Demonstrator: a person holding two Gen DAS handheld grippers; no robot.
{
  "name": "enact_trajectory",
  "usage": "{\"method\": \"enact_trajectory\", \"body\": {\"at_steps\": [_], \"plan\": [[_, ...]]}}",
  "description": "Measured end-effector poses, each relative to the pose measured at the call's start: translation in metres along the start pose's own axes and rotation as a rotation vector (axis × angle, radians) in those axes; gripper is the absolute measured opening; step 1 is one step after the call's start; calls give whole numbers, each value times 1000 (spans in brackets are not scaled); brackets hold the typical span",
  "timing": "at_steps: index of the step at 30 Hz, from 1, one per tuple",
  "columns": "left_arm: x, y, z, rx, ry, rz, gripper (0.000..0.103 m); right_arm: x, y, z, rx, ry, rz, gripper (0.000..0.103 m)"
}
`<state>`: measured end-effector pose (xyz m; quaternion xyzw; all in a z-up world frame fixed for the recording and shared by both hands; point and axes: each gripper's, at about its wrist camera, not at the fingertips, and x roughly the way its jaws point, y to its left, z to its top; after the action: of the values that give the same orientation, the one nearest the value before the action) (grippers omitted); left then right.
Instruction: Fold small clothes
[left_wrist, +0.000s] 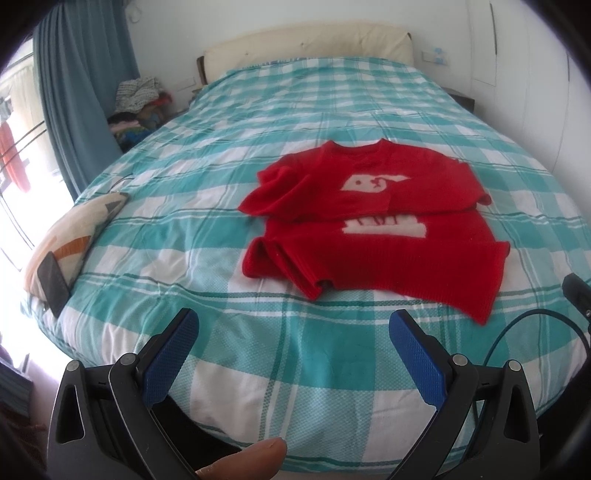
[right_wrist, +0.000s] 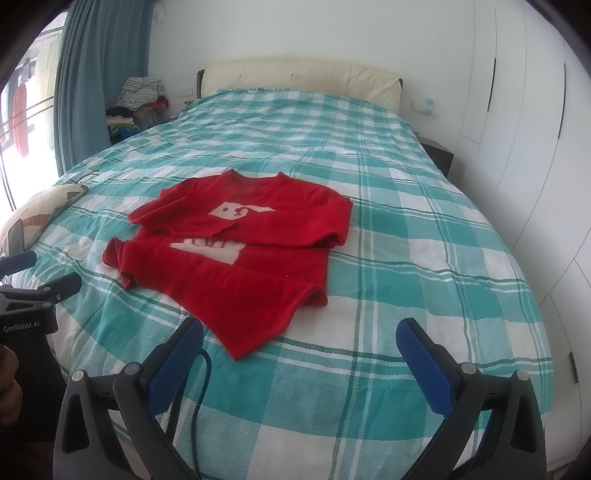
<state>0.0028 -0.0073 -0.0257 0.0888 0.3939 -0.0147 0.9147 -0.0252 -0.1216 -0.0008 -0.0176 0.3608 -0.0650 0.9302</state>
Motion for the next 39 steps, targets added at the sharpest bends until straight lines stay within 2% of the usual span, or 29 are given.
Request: {"method": "enact_trajectory", "body": {"at_steps": [11, 25, 29, 32, 35, 38, 39], "plan": [[8, 9, 1, -53, 38, -22, 103, 5, -16, 1, 38, 28, -109, 103], [13, 4, 0, -36, 56, -32, 103, 10, -26, -2, 46, 50, -143, 103], [28, 27, 4, -86, 82, -79, 103, 7, -30, -1, 76, 29, -96, 103], [53, 58, 5, -131, 137, -119, 103, 6, -35, -4, 104, 8, -42, 103], [81, 81, 7, -215, 169, -234, 103, 16, -39, -11, 117, 7, 38, 103], [115, 76, 16, -242, 214, -346, 102, 38, -39, -20, 135, 33, 163, 103], [127, 71, 19, -246, 232, -354, 101, 48, -38, -22, 135, 52, 200, 103]]}}
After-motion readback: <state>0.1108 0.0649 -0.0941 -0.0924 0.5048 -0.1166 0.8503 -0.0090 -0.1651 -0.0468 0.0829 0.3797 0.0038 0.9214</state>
